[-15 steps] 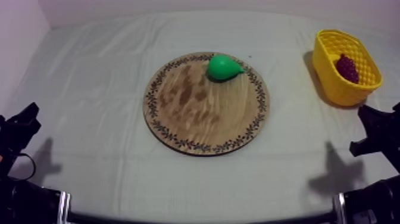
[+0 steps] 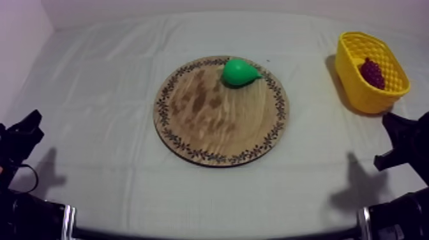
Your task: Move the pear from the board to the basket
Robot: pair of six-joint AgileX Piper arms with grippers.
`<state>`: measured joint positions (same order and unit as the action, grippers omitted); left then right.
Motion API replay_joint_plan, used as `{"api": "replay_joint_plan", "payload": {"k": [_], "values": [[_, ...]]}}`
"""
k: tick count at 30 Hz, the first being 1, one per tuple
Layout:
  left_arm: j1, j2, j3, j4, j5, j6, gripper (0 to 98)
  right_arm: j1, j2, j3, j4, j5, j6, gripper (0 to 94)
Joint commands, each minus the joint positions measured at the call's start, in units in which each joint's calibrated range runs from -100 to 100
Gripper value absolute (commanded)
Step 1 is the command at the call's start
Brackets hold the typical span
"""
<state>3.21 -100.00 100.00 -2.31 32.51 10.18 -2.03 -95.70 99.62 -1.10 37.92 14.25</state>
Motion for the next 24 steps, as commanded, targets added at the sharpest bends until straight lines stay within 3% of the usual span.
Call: {"api": "replay_joint_plan", "payload": {"k": [1,7,13,18,24], "values": [[0.0,0.0,0.0,-0.01,0.0,0.0,0.1,-0.1,0.5,-0.7,0.4,-1.5,0.4,0.7],[0.0,0.0,0.0,-0.01,0.0,0.0,0.1,-1.1,7.7,-9.3,1.0,-1.8,1.4,0.7],[0.0,0.0,0.0,-0.01,0.0,0.0,0.1,-4.4,24.3,-26.1,2.8,0.6,2.4,0.7],[0.0,0.0,0.0,-0.01,0.0,0.0,0.1,-8.4,40.0,-42.3,4.5,6.5,4.1,0.7],[0.0,0.0,0.0,-0.01,0.0,0.0,0.1,-10.6,55.5,-59.0,2.5,15.9,10.0,0.7]]}}
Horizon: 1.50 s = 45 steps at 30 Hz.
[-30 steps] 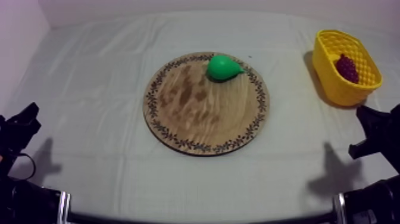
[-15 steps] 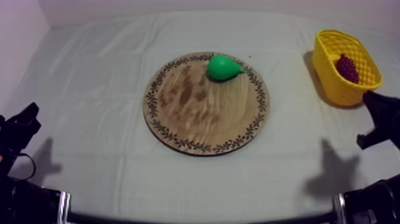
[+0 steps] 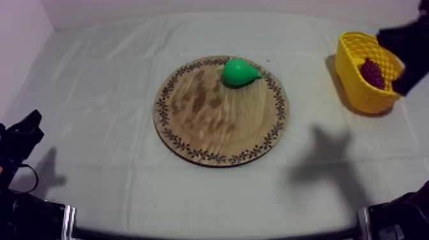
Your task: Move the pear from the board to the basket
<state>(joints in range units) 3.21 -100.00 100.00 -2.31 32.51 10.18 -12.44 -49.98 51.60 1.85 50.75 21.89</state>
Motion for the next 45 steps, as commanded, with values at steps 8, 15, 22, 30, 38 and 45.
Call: {"api": "replay_joint_plan", "payload": {"k": [8,15,22,30,38,45], "values": [[0.0,0.0,0.0,-0.01,0.0,0.0,0.1,-1.0,24.9,-24.4,-2.6,11.2,8.5,0.7],[0.0,0.0,0.0,-0.01,0.0,0.0,0.1,-2.7,36.6,-34.9,-2.3,18.4,11.8,0.7],[0.0,0.0,0.0,-0.01,0.0,0.0,0.1,-5.2,48.2,-46.5,-0.6,27.0,13.5,0.7],[0.0,0.0,0.0,-0.01,0.0,0.0,0.1,-7.7,61.8,-61.6,1.7,38.5,14.4,0.7],[0.0,0.0,0.0,-0.01,0.0,0.0,0.1,-8.7,72.5,-73.8,3.2,45.9,14.2,0.7],[0.0,0.0,0.0,-0.01,0.0,0.0,0.1,-9.3,75.9,-75.9,3.4,46.8,13.8,0.8]]}}
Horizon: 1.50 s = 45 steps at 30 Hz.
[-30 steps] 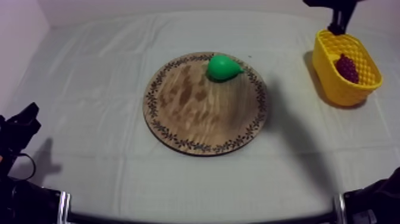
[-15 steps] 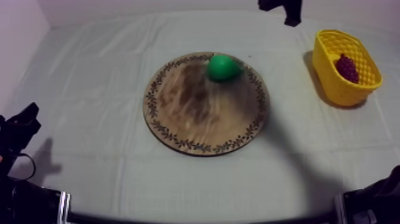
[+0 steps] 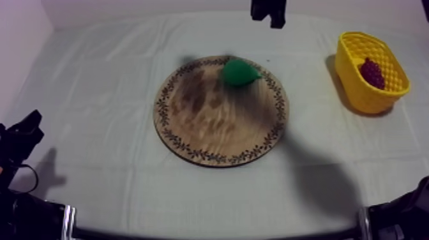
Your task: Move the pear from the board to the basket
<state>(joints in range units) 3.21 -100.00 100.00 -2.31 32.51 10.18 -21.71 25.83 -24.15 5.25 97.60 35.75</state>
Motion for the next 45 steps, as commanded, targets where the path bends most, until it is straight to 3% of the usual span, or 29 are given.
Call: {"api": "replay_joint_plan", "payload": {"k": [1,5,9,12,17,24,45], "values": [[0.0,0.0,0.0,-0.01,0.0,0.0,0.1,-0.1,0.4,-0.4,-0.1,0.0,-0.2,1.4],[0.0,0.0,0.0,-0.01,0.0,0.0,0.1,-0.1,1.0,-1.1,-0.4,0.0,-0.3,13.5],[0.0,0.0,0.0,-0.01,0.0,0.0,0.1,-0.2,1.1,-0.7,0.8,0.0,-1.4,38.6],[0.0,0.0,0.0,-0.01,0.0,0.0,0.1,-0.6,0.9,0.1,1.9,-0.1,-0.9,51.5],[0.0,0.0,0.0,-0.01,0.0,0.0,0.1,-1.0,0.7,0.9,3.0,-0.5,0.4,64.7],[0.0,0.0,0.0,-0.01,0.0,0.0,0.1,-1.1,2.4,1.7,2.8,-2.3,0.5,69.1],[0.0,0.0,0.0,-0.01,0.0,0.0,0.1,-1.1,19.4,-0.8,2.9,-5.2,0.6,66.2]]}}
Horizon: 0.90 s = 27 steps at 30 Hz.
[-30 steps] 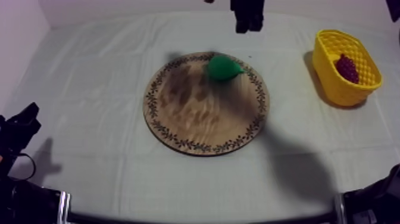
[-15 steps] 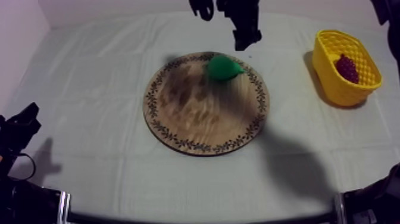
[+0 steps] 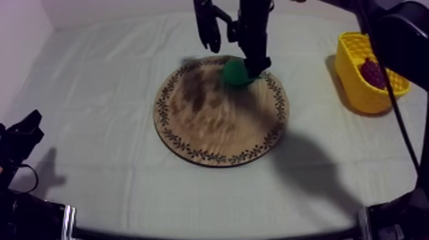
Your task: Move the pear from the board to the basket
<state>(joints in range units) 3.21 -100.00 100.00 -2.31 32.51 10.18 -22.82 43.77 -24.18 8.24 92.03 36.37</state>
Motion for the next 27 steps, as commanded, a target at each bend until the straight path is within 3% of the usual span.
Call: {"api": "replay_joint_plan", "payload": {"k": [1,11,19,27], "values": [[0.0,0.0,0.0,-0.01,0.0,0.0,0.1,0.0,2.3,-1.3,-0.1,0.4,0.0,66.0],[0.0,0.0,0.0,-0.01,0.0,0.0,0.1,-0.7,10.0,-7.8,-0.1,0.2,-0.9,55.8],[0.0,0.0,0.0,-0.01,0.0,0.0,0.1,-0.5,12.1,-9.4,0.0,-0.2,-1.0,39.0],[0.0,0.0,0.0,-0.01,0.0,0.0,0.1,1.2,7.3,-8.7,0.2,-0.4,-0.5,35.8]]}}
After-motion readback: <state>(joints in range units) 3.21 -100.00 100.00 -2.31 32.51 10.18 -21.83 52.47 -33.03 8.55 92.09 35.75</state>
